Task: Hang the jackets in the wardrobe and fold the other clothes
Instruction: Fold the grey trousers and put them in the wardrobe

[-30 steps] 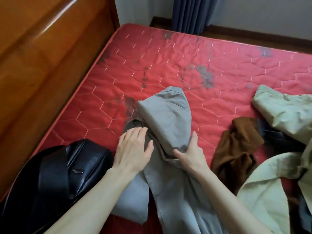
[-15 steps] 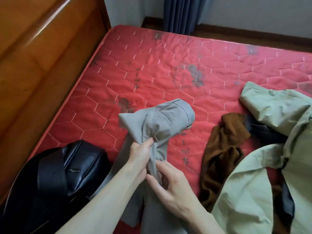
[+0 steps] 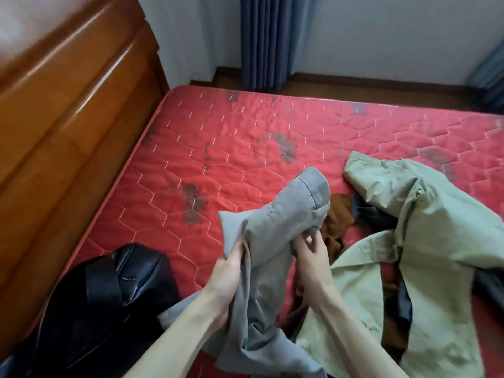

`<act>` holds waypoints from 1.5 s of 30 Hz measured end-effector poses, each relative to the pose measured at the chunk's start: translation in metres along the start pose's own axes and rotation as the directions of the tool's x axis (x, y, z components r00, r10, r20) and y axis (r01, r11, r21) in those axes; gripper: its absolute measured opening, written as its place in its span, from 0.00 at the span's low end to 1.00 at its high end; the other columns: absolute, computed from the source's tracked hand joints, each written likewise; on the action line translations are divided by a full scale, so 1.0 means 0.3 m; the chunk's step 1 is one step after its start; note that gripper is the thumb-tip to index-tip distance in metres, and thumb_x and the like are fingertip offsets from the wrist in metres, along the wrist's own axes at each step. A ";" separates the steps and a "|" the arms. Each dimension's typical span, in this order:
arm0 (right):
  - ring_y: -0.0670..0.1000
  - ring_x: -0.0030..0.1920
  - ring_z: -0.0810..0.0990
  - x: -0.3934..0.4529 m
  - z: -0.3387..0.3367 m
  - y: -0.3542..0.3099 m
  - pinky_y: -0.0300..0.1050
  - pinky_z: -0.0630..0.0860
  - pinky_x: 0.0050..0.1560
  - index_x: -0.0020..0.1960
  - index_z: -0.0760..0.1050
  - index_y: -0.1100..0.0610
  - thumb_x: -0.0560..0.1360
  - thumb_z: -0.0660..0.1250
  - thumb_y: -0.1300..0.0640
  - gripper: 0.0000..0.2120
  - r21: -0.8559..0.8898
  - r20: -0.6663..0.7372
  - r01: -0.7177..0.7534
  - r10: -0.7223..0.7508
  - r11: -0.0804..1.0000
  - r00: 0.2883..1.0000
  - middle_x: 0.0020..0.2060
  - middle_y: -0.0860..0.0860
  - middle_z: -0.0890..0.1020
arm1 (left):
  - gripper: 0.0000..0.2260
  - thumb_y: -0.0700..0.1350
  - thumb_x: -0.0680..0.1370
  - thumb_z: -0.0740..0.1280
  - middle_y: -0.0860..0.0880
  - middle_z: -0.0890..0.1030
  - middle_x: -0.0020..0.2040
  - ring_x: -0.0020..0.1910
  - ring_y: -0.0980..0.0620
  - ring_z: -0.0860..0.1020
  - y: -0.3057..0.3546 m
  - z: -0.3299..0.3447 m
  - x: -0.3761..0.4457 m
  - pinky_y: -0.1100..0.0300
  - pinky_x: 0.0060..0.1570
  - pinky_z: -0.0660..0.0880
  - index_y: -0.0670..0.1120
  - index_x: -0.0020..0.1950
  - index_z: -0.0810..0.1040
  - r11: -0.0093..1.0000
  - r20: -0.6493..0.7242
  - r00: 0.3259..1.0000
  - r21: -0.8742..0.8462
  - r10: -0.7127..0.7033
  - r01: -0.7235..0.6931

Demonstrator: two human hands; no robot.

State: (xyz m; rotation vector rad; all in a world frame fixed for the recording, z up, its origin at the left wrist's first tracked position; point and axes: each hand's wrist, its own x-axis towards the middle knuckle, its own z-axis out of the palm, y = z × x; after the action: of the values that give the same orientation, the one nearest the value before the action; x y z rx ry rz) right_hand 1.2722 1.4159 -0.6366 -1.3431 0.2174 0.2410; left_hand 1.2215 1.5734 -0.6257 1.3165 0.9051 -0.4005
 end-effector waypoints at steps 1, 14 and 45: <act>0.54 0.59 0.85 -0.013 -0.009 -0.035 0.44 0.81 0.56 0.58 0.81 0.49 0.83 0.68 0.58 0.07 -0.025 -0.020 0.035 -0.035 0.999 0.999 0.51 0.51 0.87 | 0.45 0.76 0.64 0.67 0.44 0.87 0.56 0.56 0.45 0.85 0.010 0.011 -0.017 0.47 0.63 0.80 0.40 0.66 0.81 0.999 -0.028 0.999 0.034 0.014 -0.013; 0.48 0.32 0.67 -0.283 -0.118 -0.666 0.49 0.68 0.36 0.44 0.75 0.51 0.82 0.67 0.57 0.08 -0.503 0.407 0.577 -0.412 0.644 0.815 0.30 0.45 0.69 | 0.29 0.47 0.82 0.66 0.49 0.73 0.68 0.70 0.46 0.72 0.246 0.075 -0.508 0.53 0.70 0.68 0.48 0.80 0.58 0.706 -0.025 0.874 0.600 0.485 -0.375; 0.56 0.53 0.83 -1.026 -0.479 -1.317 0.49 0.74 0.47 0.47 0.77 0.52 0.75 0.67 0.42 0.12 -0.748 0.188 0.322 0.280 -0.581 0.941 0.52 0.51 0.86 | 0.10 0.48 0.85 0.59 0.49 0.86 0.54 0.54 0.47 0.84 0.685 -0.200 -1.251 0.56 0.62 0.69 0.47 0.64 0.72 -0.821 0.743 0.555 0.544 0.374 -0.176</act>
State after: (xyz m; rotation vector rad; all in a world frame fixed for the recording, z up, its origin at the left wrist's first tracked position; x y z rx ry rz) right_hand 1.0924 1.1788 -0.2088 -3.3795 -0.7319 0.8065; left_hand 1.1186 1.5945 -0.2066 3.4654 -0.9773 -0.1277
